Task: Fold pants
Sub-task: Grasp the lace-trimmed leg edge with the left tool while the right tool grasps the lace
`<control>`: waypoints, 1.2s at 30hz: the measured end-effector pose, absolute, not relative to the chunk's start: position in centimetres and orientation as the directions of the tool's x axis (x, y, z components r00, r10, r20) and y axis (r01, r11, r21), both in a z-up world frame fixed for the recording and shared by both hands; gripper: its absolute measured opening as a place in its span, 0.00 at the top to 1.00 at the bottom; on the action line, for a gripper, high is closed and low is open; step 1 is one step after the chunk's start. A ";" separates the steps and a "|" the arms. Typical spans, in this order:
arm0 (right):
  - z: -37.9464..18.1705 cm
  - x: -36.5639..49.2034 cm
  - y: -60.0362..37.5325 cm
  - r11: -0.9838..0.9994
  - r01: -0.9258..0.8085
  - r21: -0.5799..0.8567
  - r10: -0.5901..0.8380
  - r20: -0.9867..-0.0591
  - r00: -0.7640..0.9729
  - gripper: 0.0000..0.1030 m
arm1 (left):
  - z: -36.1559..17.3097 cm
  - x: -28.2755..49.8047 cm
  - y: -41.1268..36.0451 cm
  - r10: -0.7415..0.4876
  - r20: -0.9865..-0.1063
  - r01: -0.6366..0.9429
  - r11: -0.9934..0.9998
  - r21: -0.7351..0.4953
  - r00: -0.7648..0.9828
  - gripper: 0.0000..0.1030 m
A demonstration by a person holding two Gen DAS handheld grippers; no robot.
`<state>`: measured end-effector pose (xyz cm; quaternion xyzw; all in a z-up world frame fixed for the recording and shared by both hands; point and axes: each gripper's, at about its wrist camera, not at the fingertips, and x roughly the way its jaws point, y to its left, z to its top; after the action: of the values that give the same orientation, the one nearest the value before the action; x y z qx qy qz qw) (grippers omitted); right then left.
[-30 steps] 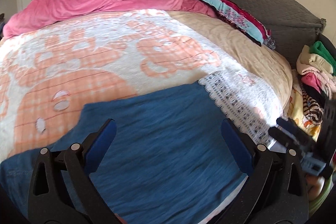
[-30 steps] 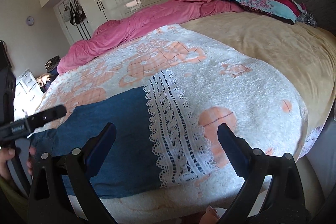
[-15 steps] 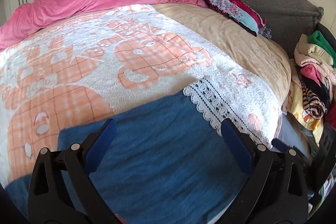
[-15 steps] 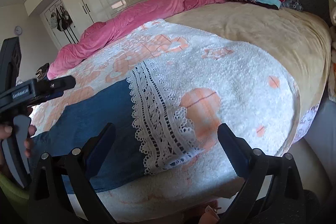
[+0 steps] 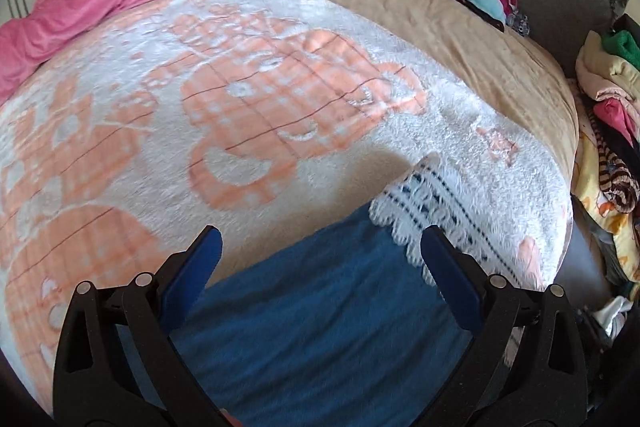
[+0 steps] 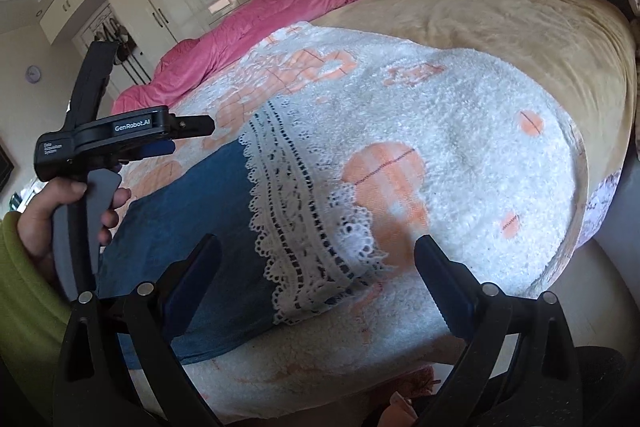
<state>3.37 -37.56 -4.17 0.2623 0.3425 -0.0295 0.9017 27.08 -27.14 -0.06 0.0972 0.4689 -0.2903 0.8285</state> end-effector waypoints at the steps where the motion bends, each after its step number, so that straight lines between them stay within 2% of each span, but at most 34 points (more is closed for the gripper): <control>1: -4.5 3.5 -37.7 0.854 0.237 0.464 0.137 -0.639 0.757 0.06 | -0.2 27.2 -27.5 -0.400 -0.833 0.582 0.804 -0.119 0.382 0.09; 5: -5.0 3.8 -37.7 0.843 0.214 0.494 0.186 -0.640 0.746 0.06 | -0.8 27.8 -29.6 -0.464 -0.829 0.650 0.741 -0.169 0.314 0.10; 6: -5.0 3.8 -37.5 0.843 0.193 0.503 0.207 -0.633 0.746 0.07 | -1.0 27.9 -30.0 -0.467 -0.830 0.656 0.735 -0.174 0.303 0.14; 7: -4.8 3.7 -37.2 0.847 0.174 0.503 0.216 -0.624 0.751 0.20 | -1.4 28.1 -30.5 -0.478 -0.836 0.667 0.719 -0.194 0.271 0.17; 9: -4.6 3.7 -36.8 0.859 0.146 0.490 0.227 -0.620 0.751 0.33 | -2.2 28.3 -31.1 -0.484 -0.843 0.682 0.700 -0.212 0.235 0.32; 12: -5.1 4.1 -36.8 0.854 0.156 0.497 0.233 -0.631 0.740 0.33 | -3.3 28.4 -31.4 -0.478 -0.856 0.703 0.677 -0.219 0.195 0.34; 18: -5.4 4.2 -37.2 0.827 0.164 0.537 0.254 -0.619 0.743 0.33 | -4.2 28.9 -30.9 -0.523 -0.841 0.722 0.635 -0.275 0.141 0.31; 20: -5.3 4.2 -37.4 0.815 0.148 0.561 0.279 -0.603 0.748 0.48 | -4.3 28.9 -30.8 -0.526 -0.840 0.720 0.634 -0.283 0.134 0.35; 21: -5.3 4.1 -37.7 0.803 0.145 0.578 0.289 -0.592 0.753 0.53 | -4.2 29.0 -30.9 -0.532 -0.837 0.719 0.631 -0.292 0.127 0.43; 23: -5.5 4.3 -38.3 0.786 0.150 0.600 0.303 -0.585 0.753 0.53 | -4.1 28.9 -30.5 -0.567 -0.820 0.716 0.606 -0.346 0.084 0.54; 26: -5.5 4.6 -38.0 0.799 0.148 0.583 0.294 -0.594 0.749 0.51 | -4.2 28.8 -30.4 -0.575 -0.814 0.718 0.599 -0.353 0.079 0.54; 30: -5.7 5.2 -38.3 0.778 0.148 0.611 0.317 -0.584 0.747 0.51 | -4.5 28.8 -30.7 -0.581 -0.810 0.717 0.596 -0.362 0.074 0.48; 32: -5.8 5.5 -38.2 0.771 0.129 0.624 0.340 -0.575 0.744 0.40 | -4.5 28.6 -31.1 -0.568 -0.818 0.719 0.605 -0.342 0.089 0.50; 33: -5.7 5.5 -38.0 0.771 0.118 0.626 0.347 -0.567 0.747 0.36 | -4.5 28.5 -31.2 -0.566 -0.819 0.720 0.608 -0.335 0.097 0.56; 35: -5.5 5.6 -37.6 0.789 0.114 0.603 0.334 -0.577 0.745 0.37 | -4.3 28.3 -31.2 -0.575 -0.812 0.714 0.609 -0.345 0.098 0.66; 36: -5.3 5.6 -37.6 0.798 0.115 0.591 0.324 -0.583 0.745 0.45 | -4.3 28.2 -31.2 -0.570 -0.815 0.713 0.615 -0.337 0.106 0.71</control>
<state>5.57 -37.56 -5.35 0.3119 0.3520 0.0595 0.8805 28.21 -31.17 -4.29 0.0703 0.5092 -0.4331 0.7404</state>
